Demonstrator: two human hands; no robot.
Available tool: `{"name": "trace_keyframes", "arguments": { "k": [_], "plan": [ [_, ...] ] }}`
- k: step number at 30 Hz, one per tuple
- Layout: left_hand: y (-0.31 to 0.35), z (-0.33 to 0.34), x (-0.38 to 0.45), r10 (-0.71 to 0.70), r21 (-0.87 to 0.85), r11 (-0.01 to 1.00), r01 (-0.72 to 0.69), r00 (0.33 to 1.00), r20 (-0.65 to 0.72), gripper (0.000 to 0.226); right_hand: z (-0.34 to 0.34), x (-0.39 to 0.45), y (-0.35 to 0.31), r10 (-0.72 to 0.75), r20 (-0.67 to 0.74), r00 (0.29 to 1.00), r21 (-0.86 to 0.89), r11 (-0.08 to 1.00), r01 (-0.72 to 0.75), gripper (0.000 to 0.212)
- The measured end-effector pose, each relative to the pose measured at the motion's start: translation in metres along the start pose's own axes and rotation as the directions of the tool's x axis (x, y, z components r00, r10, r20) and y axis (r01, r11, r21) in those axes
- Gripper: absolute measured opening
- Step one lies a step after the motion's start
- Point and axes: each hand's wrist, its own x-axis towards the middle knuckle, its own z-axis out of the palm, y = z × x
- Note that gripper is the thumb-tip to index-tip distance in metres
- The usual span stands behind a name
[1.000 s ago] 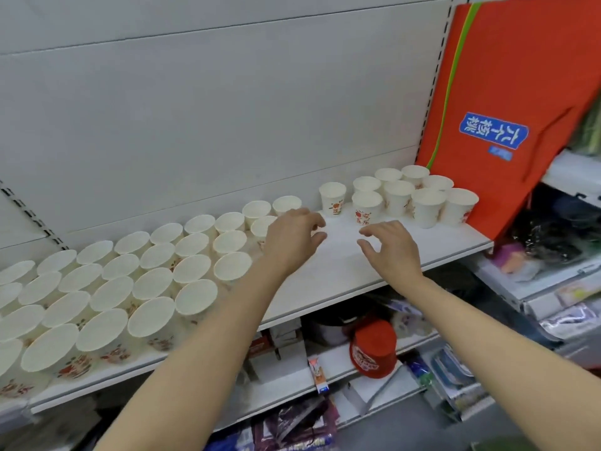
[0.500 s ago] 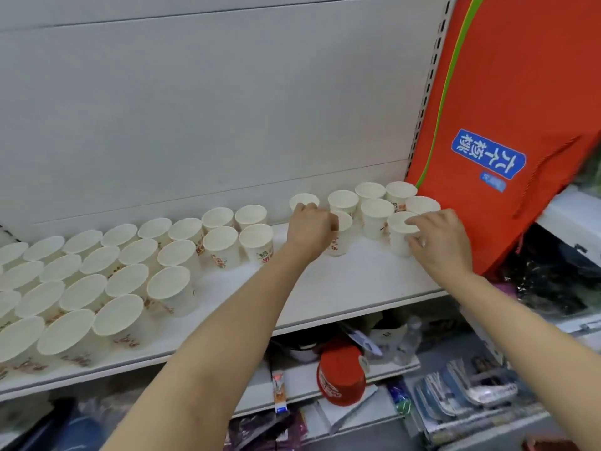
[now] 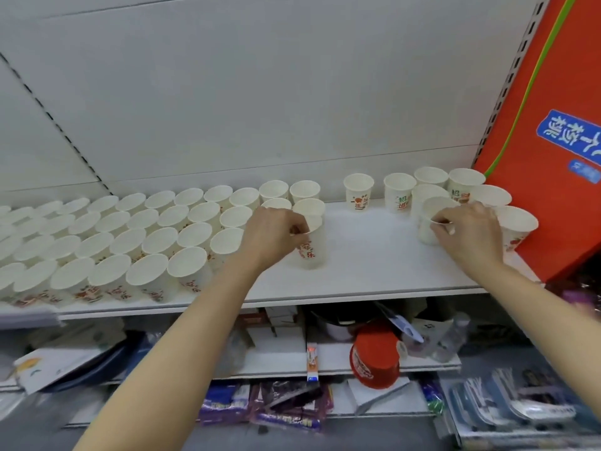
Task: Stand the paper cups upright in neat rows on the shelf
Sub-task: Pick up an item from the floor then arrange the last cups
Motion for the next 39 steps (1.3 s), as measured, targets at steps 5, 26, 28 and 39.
{"name": "trace_keyframes", "arguments": {
  "k": [5,26,28,39],
  "plan": [
    [-0.029,-0.008,-0.011,-0.011,0.090,0.996,0.010,1.000,0.010,0.010,0.013,-0.024,-0.076,-0.163,-0.049,0.985,0.227,0.959,0.170,0.004],
    [-0.081,0.000,-0.004,0.188,0.238,0.949,-0.205,0.978,0.090,0.019,0.049,-0.027,-0.195,-0.150,0.142,0.978,0.352,0.932,0.092,0.013],
    [-0.082,-0.001,-0.003,0.201,0.234,0.948,-0.215,0.976,0.082,0.014,0.048,-0.023,-0.192,-0.185,0.127,0.975,0.324,0.936,0.136,0.016],
    [-0.080,-0.007,0.004,0.214,0.203,0.951,-0.234,0.970,0.113,0.010,0.046,-0.016,-0.218,-0.220,0.120,0.968,0.188,0.963,0.195,0.016]
  ]
}}
